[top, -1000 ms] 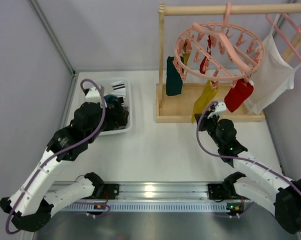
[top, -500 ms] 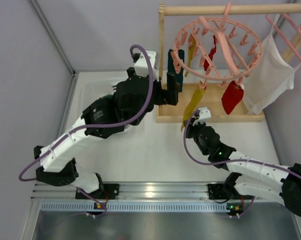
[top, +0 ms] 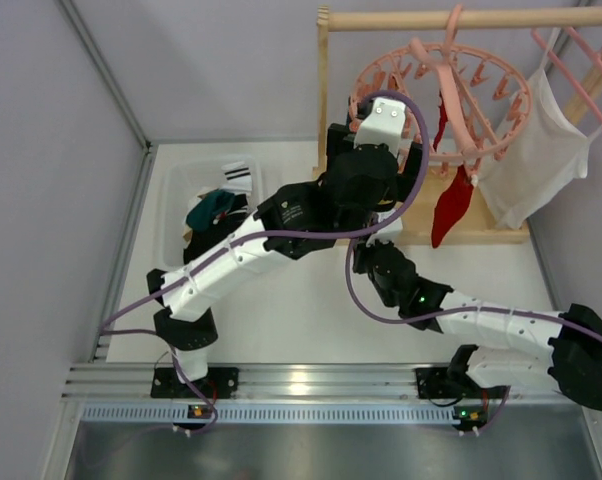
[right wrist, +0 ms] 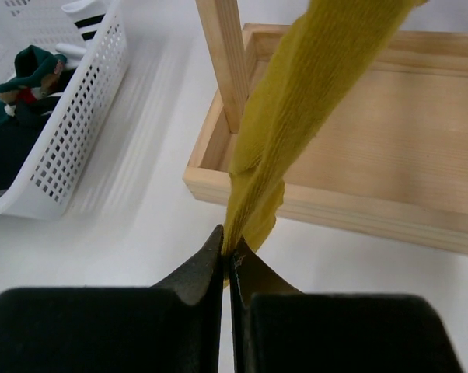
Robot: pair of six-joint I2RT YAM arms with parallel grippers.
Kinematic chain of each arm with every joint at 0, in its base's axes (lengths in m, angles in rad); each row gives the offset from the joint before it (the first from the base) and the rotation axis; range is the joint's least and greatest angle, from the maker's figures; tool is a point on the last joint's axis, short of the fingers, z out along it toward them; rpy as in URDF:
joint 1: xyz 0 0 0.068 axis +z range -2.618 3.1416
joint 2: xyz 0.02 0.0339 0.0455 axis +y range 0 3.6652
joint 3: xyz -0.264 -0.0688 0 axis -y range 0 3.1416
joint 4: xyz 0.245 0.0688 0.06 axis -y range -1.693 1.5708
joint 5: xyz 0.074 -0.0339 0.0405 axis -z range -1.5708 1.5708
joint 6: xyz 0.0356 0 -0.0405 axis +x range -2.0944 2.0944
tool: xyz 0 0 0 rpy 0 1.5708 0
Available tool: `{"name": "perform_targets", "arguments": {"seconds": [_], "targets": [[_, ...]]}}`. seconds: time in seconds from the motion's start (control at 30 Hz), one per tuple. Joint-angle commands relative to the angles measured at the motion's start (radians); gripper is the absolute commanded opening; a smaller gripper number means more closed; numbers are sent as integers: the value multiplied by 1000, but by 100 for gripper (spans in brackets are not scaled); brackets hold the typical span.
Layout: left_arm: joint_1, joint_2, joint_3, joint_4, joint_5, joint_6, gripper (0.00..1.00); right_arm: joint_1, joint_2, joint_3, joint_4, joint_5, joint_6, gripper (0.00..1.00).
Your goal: Remove the socks clipped to the hanger
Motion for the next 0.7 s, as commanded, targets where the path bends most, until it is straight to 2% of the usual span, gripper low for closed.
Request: {"name": "perform_targets", "arguments": {"seconds": [0.0,0.67], "targets": [[21,9,58,23,21,17,97,29,33,56,-16,26,35,0],[85,129,76,24,106,18,85,69,84,125,-69,46,29,0]]}}
